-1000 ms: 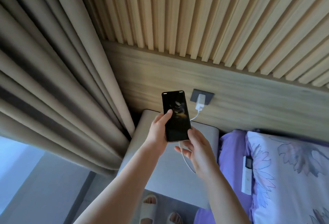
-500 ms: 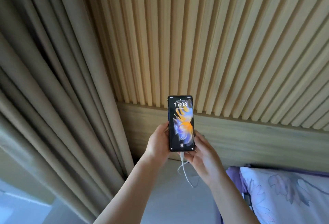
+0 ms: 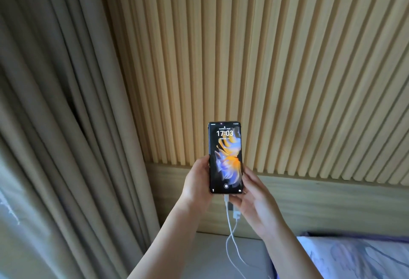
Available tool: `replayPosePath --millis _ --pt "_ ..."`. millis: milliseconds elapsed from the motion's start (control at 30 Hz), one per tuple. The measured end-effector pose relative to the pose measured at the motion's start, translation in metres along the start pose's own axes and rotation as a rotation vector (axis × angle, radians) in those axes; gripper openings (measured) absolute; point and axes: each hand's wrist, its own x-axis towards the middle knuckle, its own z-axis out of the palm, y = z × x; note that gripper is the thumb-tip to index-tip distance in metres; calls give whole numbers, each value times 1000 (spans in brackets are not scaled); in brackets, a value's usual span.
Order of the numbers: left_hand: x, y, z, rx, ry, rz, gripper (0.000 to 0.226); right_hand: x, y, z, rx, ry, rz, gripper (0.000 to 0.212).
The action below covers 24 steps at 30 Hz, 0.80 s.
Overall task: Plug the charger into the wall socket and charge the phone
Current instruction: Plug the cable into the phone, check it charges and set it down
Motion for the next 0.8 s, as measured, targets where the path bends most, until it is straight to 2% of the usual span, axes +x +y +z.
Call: replayPosePath --millis 233,800 --pt "-7 -4 2 -64 -38 -14 42 -10 0 1 14 -6 -2 41" --pt "-14 -20 6 -22 -35 -26 45 -25 -7 -10 19 -14 28 39"
